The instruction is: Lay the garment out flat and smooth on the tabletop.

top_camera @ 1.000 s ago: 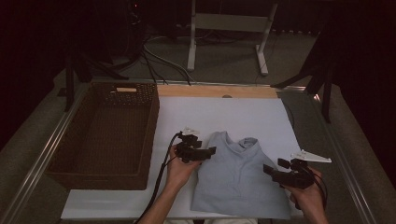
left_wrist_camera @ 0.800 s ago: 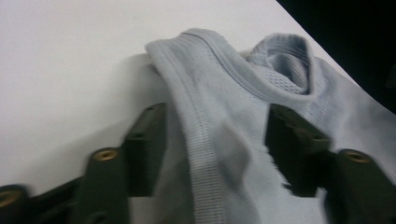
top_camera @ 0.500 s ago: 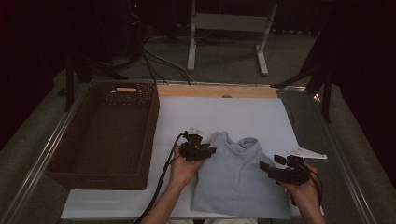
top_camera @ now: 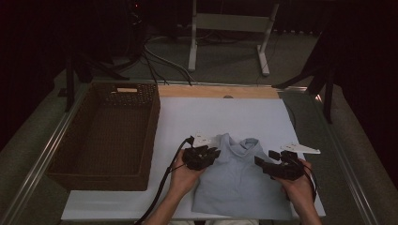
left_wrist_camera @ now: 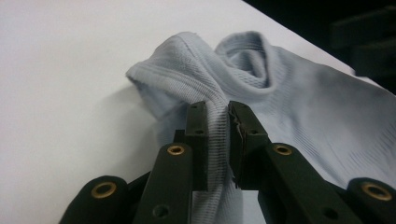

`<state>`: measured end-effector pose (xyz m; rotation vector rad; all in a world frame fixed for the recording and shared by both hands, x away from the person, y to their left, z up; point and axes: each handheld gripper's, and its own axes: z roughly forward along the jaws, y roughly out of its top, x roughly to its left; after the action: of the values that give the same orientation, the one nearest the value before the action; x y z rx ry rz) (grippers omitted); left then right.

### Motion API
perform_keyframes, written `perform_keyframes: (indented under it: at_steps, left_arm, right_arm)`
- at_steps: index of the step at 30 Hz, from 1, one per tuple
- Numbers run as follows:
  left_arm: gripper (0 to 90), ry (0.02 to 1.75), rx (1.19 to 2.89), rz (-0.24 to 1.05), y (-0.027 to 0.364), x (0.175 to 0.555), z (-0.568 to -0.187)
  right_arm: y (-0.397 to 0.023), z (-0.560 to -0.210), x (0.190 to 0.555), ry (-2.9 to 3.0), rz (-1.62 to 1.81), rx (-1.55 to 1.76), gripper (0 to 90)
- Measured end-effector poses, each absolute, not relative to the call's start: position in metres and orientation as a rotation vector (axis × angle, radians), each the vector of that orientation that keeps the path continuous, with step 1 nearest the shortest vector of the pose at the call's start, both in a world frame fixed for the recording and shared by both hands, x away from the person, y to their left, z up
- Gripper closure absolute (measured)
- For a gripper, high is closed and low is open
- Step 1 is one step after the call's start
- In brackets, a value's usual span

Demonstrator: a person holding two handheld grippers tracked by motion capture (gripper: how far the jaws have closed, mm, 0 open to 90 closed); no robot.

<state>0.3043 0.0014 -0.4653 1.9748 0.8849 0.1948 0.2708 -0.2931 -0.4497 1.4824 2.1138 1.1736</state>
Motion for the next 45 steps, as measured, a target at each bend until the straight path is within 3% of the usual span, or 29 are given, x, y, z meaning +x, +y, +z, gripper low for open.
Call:
perform_keyframes:
  at_steps: [24,33,36,39,41,42,45]
  left_arm:
    - [81.9,0.667,2.080,0.244,-0.018,0.254,-0.483]
    - [82.1,0.638,2.103,0.226,-0.023,0.246,-0.488]
    - [82.1,0.640,2.106,0.220,-0.023,0.247,-0.488]
    - [81.9,0.641,2.111,0.207,-0.022,0.248,-0.488]
    - [81.0,0.647,2.097,0.184,-0.020,0.250,-0.488]
    - [73.2,0.657,2.078,0.169,-0.019,0.251,-0.487]
    - [60.0,0.676,2.038,0.169,-0.014,0.253,-0.483]
  right_arm:
    - [-0.234,-0.436,0.286,2.167,1.223,1.408,38.9]
    - [-0.212,-0.444,0.296,2.220,1.162,1.419,47.0]
    - [-0.207,-0.449,0.299,2.248,1.133,1.436,53.9]
    - [-0.206,-0.449,0.298,2.280,1.146,1.414,78.0]
    - [-0.206,-0.448,0.297,2.284,1.142,1.394,83.2]
    - [-0.206,-0.446,0.293,2.277,1.136,1.365,88.1]
    - [-0.211,-0.441,0.287,2.262,1.150,1.346,88.6]
